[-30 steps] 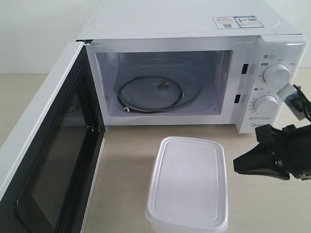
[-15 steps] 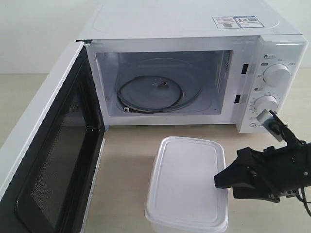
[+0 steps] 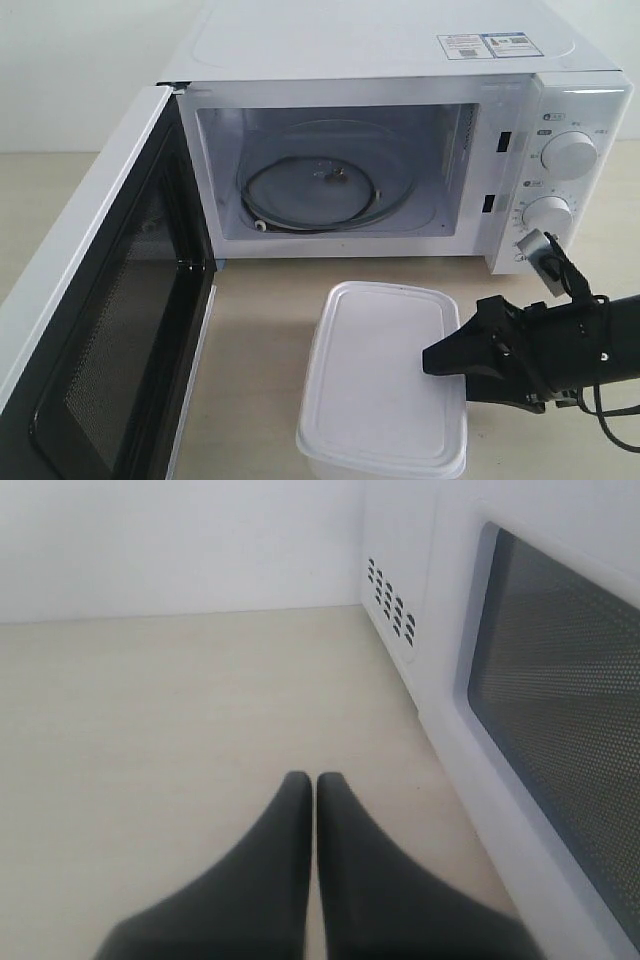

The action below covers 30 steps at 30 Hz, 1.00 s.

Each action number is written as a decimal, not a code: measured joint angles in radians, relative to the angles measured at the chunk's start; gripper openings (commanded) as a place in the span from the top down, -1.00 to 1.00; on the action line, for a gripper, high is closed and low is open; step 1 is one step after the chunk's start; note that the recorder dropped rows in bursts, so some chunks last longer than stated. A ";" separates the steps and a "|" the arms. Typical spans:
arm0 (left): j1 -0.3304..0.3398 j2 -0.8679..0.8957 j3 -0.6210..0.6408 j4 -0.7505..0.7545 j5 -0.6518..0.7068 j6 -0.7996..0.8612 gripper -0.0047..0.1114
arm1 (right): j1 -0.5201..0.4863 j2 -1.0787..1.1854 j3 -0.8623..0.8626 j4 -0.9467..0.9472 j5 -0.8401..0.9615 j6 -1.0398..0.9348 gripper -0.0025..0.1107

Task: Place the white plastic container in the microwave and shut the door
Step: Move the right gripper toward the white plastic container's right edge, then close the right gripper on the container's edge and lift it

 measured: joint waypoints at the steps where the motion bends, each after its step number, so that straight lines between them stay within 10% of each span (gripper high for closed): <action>1: 0.000 0.000 0.000 0.000 0.000 0.000 0.85 | 0.000 0.004 0.000 0.000 0.002 -0.003 -0.06; 13: 0.000 0.000 0.000 0.000 0.000 0.000 0.85 | 0.000 0.008 -0.004 0.013 0.037 -0.035 0.96; 30: 0.000 0.000 0.000 0.000 0.000 0.000 0.85 | 0.000 -0.073 0.009 0.011 0.129 -0.029 0.96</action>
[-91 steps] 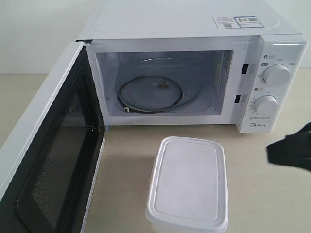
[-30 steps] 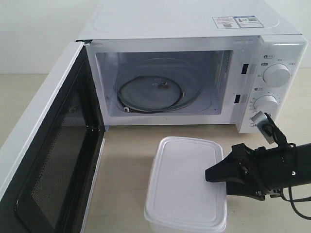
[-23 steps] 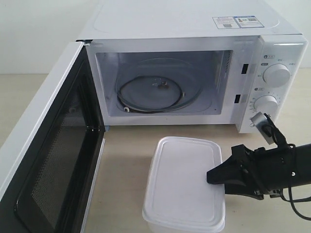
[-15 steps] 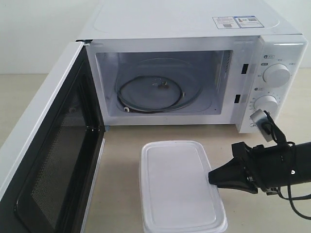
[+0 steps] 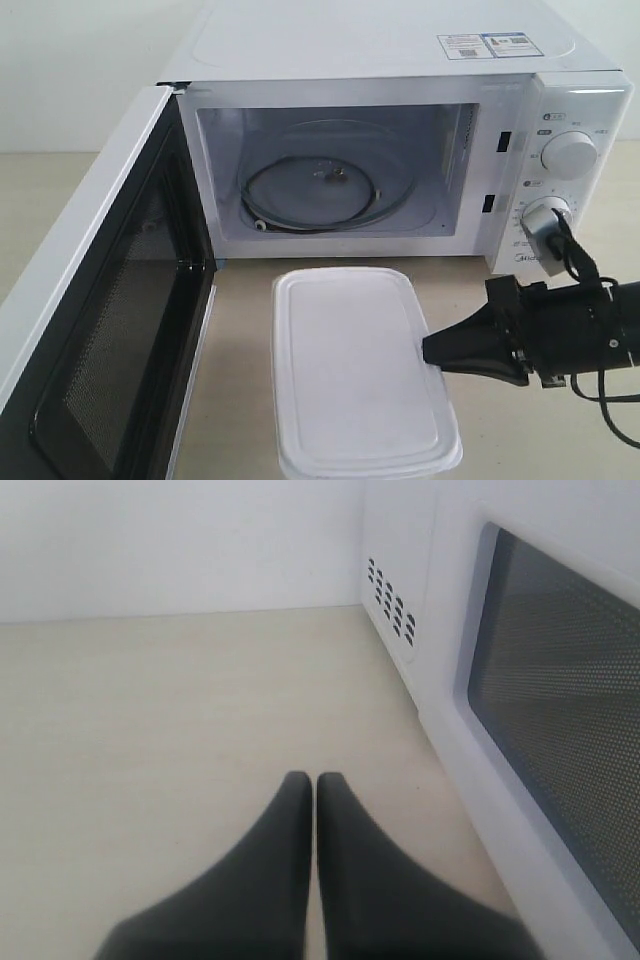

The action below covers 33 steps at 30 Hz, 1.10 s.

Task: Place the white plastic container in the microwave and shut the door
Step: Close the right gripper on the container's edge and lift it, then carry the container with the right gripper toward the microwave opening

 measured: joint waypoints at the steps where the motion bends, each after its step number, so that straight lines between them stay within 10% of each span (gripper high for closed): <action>1: 0.000 0.000 0.000 0.000 0.000 0.000 0.85 | 0.000 -0.027 0.005 0.006 -0.002 0.006 0.96; 17: 0.000 0.000 0.000 0.000 0.000 0.000 0.85 | 0.000 -0.796 0.329 0.179 -0.141 0.221 0.96; 33: 0.000 0.000 0.000 0.000 0.000 0.000 0.85 | 0.000 -0.862 0.381 0.103 -0.204 0.365 0.96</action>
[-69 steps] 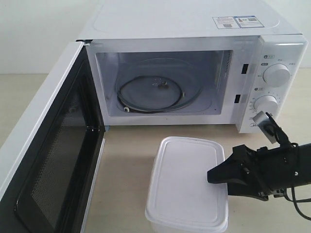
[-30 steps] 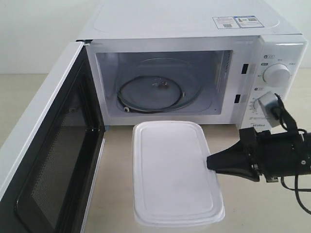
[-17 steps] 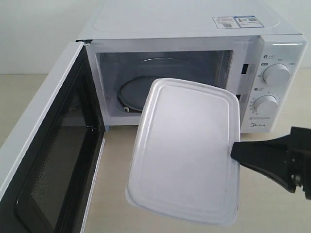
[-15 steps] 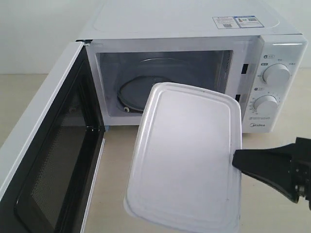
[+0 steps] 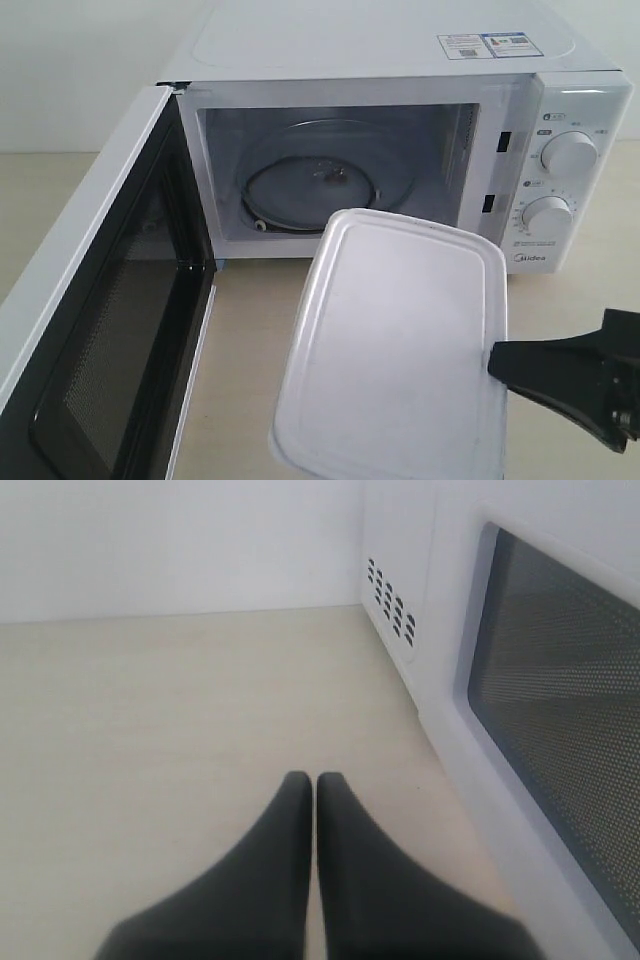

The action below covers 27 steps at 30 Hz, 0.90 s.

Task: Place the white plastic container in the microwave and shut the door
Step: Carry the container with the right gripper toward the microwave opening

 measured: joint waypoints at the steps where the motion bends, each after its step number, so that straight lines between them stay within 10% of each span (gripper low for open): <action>1: 0.000 0.000 0.000 0.000 0.000 0.000 0.85 | 0.005 -0.008 0.000 -0.005 -0.015 0.012 0.96; 15: 0.000 0.000 0.000 0.000 0.000 0.000 0.85 | 0.459 -0.170 -0.105 -0.336 -0.522 0.537 0.96; 27: 0.000 0.000 0.000 0.000 0.000 0.000 0.85 | 0.906 -0.170 -0.105 -1.202 -0.982 1.568 0.96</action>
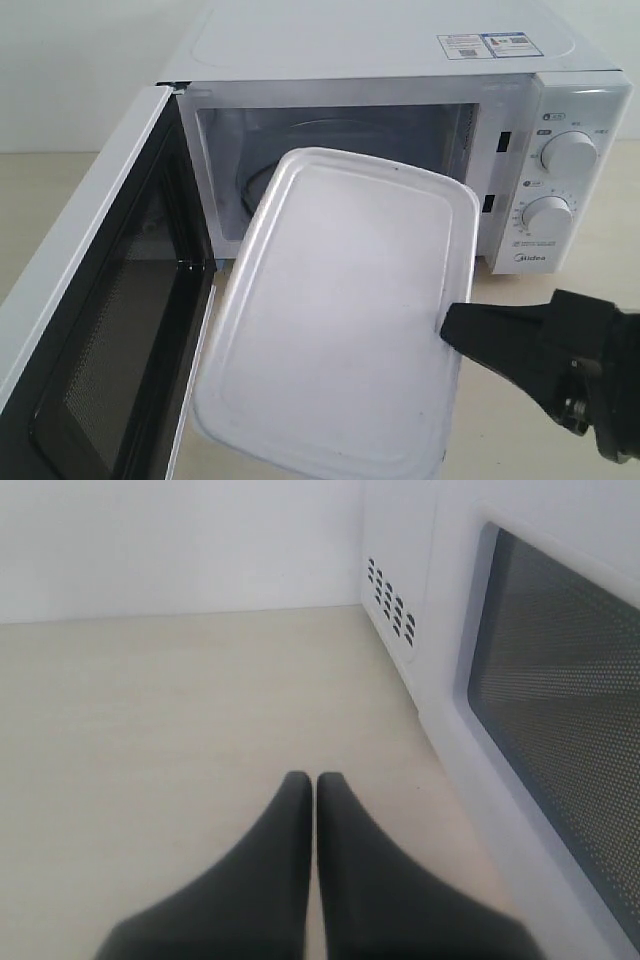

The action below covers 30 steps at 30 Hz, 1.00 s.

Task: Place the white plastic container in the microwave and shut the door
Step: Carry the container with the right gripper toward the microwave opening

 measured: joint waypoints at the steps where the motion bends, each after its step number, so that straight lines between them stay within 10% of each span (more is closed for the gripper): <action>1: 0.000 0.000 0.000 0.000 0.000 0.000 0.85 | 0.004 0.000 0.000 -0.046 -0.008 0.049 0.96; 16: 0.000 0.000 0.000 0.000 0.002 0.000 0.85 | 0.011 0.201 0.052 -0.298 -0.276 0.368 0.96; 30: 0.000 0.000 0.000 0.000 0.002 0.000 0.85 | 0.011 0.420 0.052 -0.038 -0.482 0.253 0.96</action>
